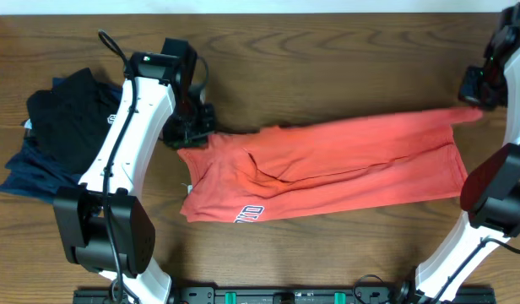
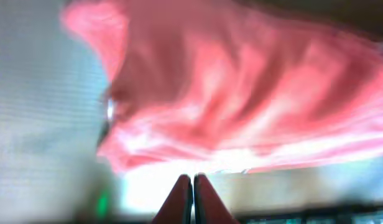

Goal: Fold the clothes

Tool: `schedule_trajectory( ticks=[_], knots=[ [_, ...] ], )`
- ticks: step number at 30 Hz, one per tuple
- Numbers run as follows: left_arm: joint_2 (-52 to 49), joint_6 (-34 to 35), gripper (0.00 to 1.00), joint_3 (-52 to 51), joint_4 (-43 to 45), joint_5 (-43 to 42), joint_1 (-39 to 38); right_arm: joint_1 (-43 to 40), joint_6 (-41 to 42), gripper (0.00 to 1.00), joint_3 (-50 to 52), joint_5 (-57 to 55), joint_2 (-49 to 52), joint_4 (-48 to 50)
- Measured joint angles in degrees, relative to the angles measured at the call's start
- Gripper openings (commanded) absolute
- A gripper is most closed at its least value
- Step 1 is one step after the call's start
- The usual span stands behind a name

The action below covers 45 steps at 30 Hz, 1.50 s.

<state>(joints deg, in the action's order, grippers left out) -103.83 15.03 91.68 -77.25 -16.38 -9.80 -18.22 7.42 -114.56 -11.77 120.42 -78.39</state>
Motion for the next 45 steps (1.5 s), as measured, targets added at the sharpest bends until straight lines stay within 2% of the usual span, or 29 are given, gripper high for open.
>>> schedule_trajectory(
  ticks=[3,9,15,16,17,19,23,30,36,37,40,42,45],
  knots=[
    [0.0,0.0,0.06,-0.1,-4.5,0.0,-0.5,-1.2,0.0,0.01,0.2,-1.6,0.5,-3.5],
    [0.0,0.0,0.06,-0.6,-7.6,0.0,-3.5,-2.7,0.0,0.01,0.2,-2.8,0.5,-8.7],
    [0.0,0.0,0.07,-1.4,-1.5,0.0,-7.3,-2.8,0.0,0.01,0.2,-2.4,0.5,-9.0],
    [0.0,0.0,0.17,-1.4,0.2,0.0,-7.6,-2.8,0.0,0.01,0.2,-2.3,0.5,-9.0],
    [0.0,-0.3,0.36,-1.4,2.1,0.1,-7.8,-2.8,0.0,0.01,0.2,-2.1,0.5,-9.0],
    [0.0,0.1,0.53,-1.4,5.0,1.1,-7.9,-2.8,0.0,0.01,0.2,-1.8,0.5,-9.0],
    [0.0,1.3,0.61,-1.8,10.4,5.1,-7.9,-2.8,0.0,0.01,0.2,-1.6,0.5,-9.0],
    [-3.7,1.7,0.64,-2.0,13.0,9.0,-7.3,-2.8,0.0,0.01,0.2,-1.3,0.5,-8.8],
    [-11.4,1.7,0.61,-2.2,16.3,10.0,-5.1,-2.8,0.0,0.01,0.2,-1.3,0.5,-8.7],
    [-12.2,1.7,0.57,-2.3,16.7,10.1,-4.8,-2.8,0.0,0.01,0.2,-1.3,0.5,-8.6],
    [-13.4,2.2,0.33,-2.4,17.8,10.4,-4.3,-2.8,0.0,0.01,0.2,-1.3,0.5,-8.4],
    [-13.3,2.1,0.25,-2.4,18.1,10.4,-4.3,-2.8,0.0,0.01,0.2,-1.2,0.5,-8.3],
    [-13.3,1.9,0.06,-2.4,18.2,10.1,-4.4,-2.8,0.0,0.01,0.2,-1.2,0.5,-8.2]
  ],
)
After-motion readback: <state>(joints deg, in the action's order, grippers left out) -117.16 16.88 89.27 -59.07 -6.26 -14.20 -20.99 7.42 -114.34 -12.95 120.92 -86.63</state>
